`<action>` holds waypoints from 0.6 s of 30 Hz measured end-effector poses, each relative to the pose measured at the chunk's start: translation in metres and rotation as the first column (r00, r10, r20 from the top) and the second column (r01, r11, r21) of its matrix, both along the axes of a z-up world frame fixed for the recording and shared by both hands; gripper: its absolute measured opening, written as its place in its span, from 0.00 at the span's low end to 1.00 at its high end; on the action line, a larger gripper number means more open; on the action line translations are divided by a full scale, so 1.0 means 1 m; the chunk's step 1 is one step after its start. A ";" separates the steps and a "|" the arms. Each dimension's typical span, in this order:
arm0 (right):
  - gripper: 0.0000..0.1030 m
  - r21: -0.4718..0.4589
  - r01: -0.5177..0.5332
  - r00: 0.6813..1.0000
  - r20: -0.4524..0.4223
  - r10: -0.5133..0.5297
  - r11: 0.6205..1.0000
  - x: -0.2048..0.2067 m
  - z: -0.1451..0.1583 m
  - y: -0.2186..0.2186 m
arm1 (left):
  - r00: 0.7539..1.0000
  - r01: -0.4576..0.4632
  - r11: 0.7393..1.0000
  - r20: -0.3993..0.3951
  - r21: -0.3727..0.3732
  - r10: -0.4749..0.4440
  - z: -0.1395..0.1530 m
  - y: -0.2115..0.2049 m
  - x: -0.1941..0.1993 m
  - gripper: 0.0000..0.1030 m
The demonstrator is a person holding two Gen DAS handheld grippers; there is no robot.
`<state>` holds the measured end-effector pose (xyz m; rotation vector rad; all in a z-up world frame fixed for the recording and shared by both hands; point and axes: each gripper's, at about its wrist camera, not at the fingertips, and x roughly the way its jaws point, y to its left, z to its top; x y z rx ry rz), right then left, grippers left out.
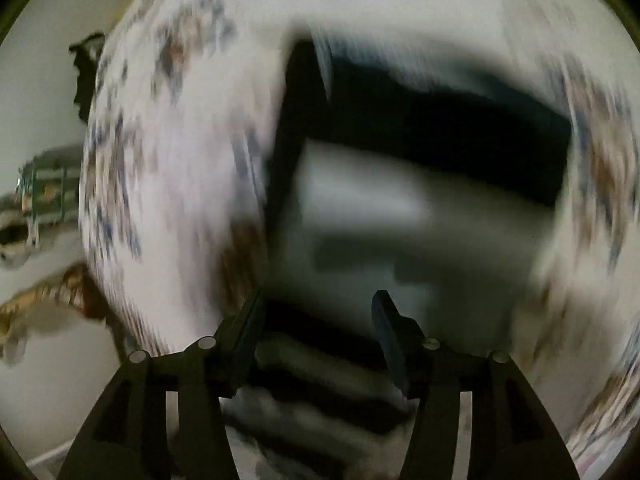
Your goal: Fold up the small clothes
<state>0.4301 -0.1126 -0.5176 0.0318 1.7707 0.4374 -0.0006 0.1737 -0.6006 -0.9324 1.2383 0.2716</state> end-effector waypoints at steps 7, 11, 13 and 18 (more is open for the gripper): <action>0.56 -0.002 0.139 0.930 -0.344 -0.131 0.990 -0.219 -0.094 -0.092 | 0.980 0.193 0.981 -0.044 0.014 -0.192 -0.022 -0.062 0.032 0.28; 0.42 0.009 0.290 0.843 -0.475 -0.251 0.957 -0.310 -0.140 -0.111 | 0.982 0.185 0.980 -0.051 0.071 -0.181 -0.019 -0.072 0.031 0.09; 0.07 0.023 0.336 0.831 -0.478 -0.285 0.942 -0.341 -0.148 -0.112 | 0.984 0.177 0.980 -0.056 0.091 -0.172 -0.013 -0.073 0.027 0.08; 0.07 0.017 0.264 0.891 -0.387 -0.237 0.964 -0.348 -0.134 -0.111 | 0.973 0.209 0.976 -0.109 0.060 -0.202 0.007 -0.062 0.015 0.13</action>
